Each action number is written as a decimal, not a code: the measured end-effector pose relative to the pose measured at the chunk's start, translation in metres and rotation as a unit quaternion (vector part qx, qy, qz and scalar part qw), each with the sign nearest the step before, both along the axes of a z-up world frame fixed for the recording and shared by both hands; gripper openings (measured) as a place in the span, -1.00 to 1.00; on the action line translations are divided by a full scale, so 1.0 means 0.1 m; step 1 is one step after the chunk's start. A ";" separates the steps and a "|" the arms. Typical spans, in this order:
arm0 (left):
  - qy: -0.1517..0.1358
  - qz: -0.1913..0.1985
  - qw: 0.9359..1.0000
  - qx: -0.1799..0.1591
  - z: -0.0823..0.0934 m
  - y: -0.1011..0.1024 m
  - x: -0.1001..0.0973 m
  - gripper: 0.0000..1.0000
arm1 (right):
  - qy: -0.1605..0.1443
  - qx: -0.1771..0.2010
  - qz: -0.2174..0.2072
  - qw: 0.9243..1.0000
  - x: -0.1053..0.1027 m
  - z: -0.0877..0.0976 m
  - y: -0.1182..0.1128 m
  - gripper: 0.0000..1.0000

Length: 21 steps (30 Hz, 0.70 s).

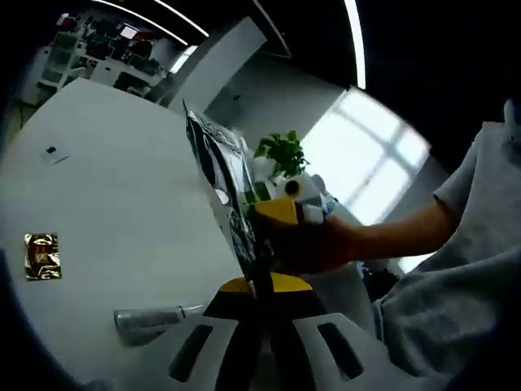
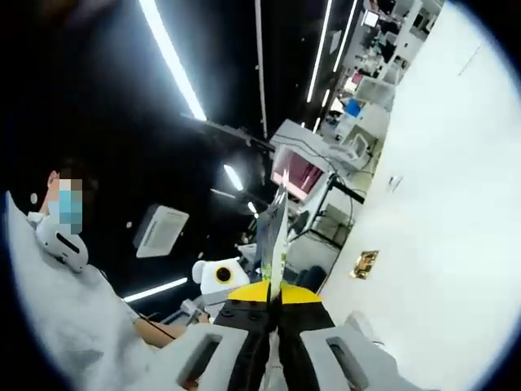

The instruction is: Arrange the skincare products in the storage area until every visible bottle or jar stands upright without overlapping.

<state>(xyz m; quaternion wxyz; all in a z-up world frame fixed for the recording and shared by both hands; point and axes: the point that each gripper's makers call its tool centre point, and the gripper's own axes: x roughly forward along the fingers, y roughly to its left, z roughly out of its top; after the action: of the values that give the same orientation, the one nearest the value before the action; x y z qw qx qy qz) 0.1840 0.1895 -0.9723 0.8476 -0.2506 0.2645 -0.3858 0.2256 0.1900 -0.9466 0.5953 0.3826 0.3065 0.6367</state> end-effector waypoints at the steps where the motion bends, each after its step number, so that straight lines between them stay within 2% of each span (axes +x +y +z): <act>1: 0.001 0.003 1.000 -0.009 0.02 0.00 0.01 -1.00 | -0.013 0.000 0.001 1.000 -0.01 0.02 0.00 -1.00; 2: -0.002 0.013 1.000 -0.014 0.04 0.03 0.03 -0.98 | -0.026 -0.005 0.007 1.000 -0.03 0.02 -0.01 -1.00; 5: -0.013 0.027 0.999 -0.042 0.15 0.07 0.07 -0.91 | -0.031 0.004 0.024 0.999 -0.08 0.09 0.00 -1.00; 7: -0.021 0.044 0.997 -0.056 0.20 0.13 0.11 -0.86 | -0.041 -0.010 0.050 0.998 -0.15 0.05 0.00 -1.00; 9: -0.017 0.052 0.996 -0.076 0.23 0.16 0.12 -0.77 | -0.036 -0.014 0.070 0.997 -0.24 0.03 0.01 -1.00; 10: -0.020 0.058 0.995 -0.081 0.25 0.18 0.14 -0.74 | -0.045 -0.022 0.084 0.995 -0.31 -0.01 0.02 -1.00; 11: -0.029 0.069 0.994 -0.076 0.26 0.22 0.16 -0.73 | -0.048 -0.024 0.092 0.994 -0.35 -0.03 0.03 -1.00; 13: -0.029 0.072 0.994 -0.075 0.26 0.26 0.16 -0.91 | -0.060 -0.040 0.125 0.990 -0.51 -0.11 0.04 -1.00; 14: -0.019 0.041 0.996 -0.078 0.25 0.21 0.08 -0.96 | -0.054 -0.036 0.111 0.992 -0.48 -0.10 0.07 -1.00; 15: -0.017 0.058 0.994 -0.091 0.26 0.24 0.13 -0.99 | -0.049 -0.031 0.109 0.992 -0.46 -0.10 0.06 -1.00; 16: -0.022 0.058 0.994 -0.090 0.27 0.24 0.13 -1.00 | -0.046 -0.029 0.106 0.993 -0.45 -0.10 0.06 -1.00; 17: -0.041 0.065 0.994 -0.076 0.29 0.25 0.15 -1.00 | -0.044 -0.025 0.100 0.994 -0.44 -0.09 0.07 -1.00; 19: -0.030 0.066 0.994 -0.085 0.28 0.26 0.15 -1.00 | -0.044 -0.023 0.096 0.994 -0.43 -0.09 0.08 -1.00; 20: -0.012 0.067 0.993 -0.098 0.29 0.26 0.15 -1.00 | -0.042 -0.022 0.095 0.994 -0.44 -0.08 0.08 -1.00; 21: -0.013 0.066 0.993 -0.100 0.29 0.27 0.15 -1.00 | -0.040 -0.020 0.096 0.994 -0.44 -0.07 0.08 -1.00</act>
<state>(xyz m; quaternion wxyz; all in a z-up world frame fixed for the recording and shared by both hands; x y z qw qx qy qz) 0.1991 0.2165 -0.9430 0.8451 -0.3463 0.1963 -0.3568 0.1815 0.1982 -0.9536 0.5508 0.3137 0.3306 0.6992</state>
